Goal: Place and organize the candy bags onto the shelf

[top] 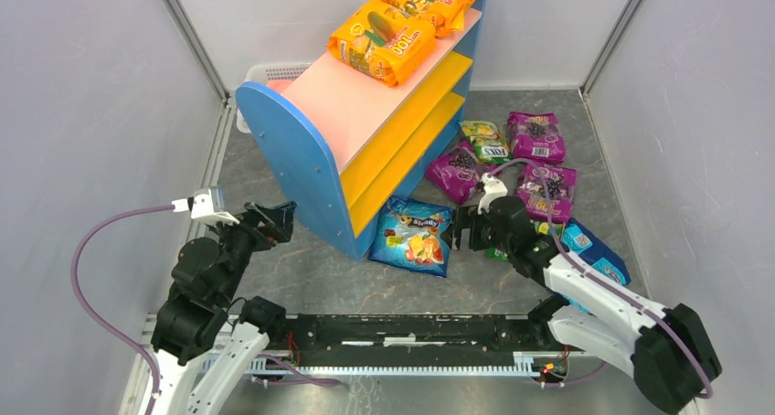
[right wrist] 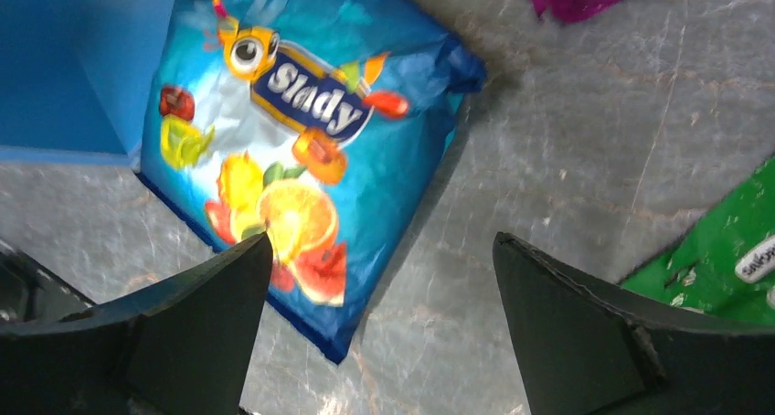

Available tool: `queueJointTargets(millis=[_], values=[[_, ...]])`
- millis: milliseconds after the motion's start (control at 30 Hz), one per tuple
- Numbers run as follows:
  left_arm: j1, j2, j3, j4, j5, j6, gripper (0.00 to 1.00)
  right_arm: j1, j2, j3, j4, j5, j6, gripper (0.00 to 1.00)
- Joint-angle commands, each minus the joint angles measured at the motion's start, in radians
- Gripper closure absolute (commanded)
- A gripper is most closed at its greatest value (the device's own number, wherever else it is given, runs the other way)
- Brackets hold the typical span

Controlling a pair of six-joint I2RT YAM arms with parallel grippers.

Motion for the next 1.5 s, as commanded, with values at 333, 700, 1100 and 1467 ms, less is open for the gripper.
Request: queueJointTargets(millis=[333,700,1100,1467], values=[[0.045,0.039,0.003,0.018,-0.048,0.024,0.06,-0.383,0.432,0.065,0.408,-0.68,0.007,0.02],[0.046,0.071,0.007,0.006,-0.065,0.02,0.06,-0.399,0.664,0.066,0.658,-0.81,0.068,0.05],[0.048,0.103,0.009,0.007,-0.062,0.019,0.06,-0.365,0.77,-0.046,1.107,-0.826,0.35,0.39],[0.049,0.064,0.008,0.004,-0.067,0.019,0.06,-0.347,0.551,0.002,0.65,-0.651,0.128,0.97]])
